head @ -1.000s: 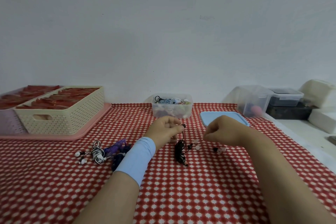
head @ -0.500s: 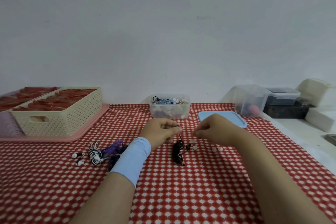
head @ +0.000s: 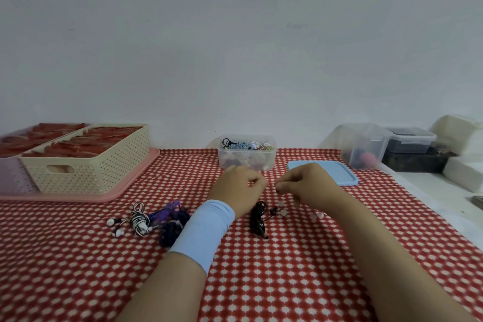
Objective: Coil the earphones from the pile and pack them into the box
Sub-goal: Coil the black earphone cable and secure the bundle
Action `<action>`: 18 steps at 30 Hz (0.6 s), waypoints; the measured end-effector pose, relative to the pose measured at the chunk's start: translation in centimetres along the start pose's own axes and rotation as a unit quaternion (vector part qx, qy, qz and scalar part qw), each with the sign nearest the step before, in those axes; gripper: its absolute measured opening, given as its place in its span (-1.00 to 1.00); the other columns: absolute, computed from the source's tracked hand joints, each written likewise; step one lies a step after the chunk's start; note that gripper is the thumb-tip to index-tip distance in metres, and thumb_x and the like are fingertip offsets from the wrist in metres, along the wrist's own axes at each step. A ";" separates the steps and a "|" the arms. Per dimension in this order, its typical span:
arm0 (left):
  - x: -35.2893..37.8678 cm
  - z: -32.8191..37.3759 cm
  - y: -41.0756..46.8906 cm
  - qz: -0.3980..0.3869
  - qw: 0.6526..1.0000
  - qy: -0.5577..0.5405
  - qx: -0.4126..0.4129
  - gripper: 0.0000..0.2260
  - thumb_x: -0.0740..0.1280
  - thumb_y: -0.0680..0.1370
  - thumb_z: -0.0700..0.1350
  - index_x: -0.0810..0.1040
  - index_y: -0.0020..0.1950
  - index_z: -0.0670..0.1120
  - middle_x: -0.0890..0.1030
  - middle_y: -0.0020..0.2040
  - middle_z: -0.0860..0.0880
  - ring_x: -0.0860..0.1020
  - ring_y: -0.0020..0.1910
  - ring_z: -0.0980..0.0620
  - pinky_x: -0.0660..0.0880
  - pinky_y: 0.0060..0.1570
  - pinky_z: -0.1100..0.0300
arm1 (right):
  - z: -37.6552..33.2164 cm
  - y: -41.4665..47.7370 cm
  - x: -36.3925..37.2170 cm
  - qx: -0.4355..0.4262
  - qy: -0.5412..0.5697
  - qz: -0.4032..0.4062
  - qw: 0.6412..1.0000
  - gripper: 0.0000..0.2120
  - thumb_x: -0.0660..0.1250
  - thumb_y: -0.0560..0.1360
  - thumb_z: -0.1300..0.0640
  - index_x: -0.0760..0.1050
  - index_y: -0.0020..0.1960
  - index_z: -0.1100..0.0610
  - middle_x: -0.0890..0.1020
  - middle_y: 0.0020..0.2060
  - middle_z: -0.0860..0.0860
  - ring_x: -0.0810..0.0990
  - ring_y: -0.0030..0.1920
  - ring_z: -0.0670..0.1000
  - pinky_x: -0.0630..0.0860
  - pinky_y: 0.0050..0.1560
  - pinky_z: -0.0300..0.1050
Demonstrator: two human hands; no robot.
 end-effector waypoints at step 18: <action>1.1 -1.1 -0.4 -0.056 0.950 -0.287 -0.106 -0.79 0.50 0.48 -0.09 0.67 0.10 -0.03 0.72 -0.06 0.07 0.67 -0.07 0.20 0.54 0.04 0.34 | -0.7 -0.7 0.0 0.027 0.224 -0.001 0.974 -0.89 0.48 0.51 0.11 0.72 -0.07 0.16 0.74 -0.26 -0.03 0.46 -0.44 -0.09 0.33 -0.50 -0.26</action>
Point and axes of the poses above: each hand's wrist, its own y-axis towards the middle knuckle, its own x-axis out of the palm, z = x × y, the point moved 5 cm from there along y, towards the middle knuckle
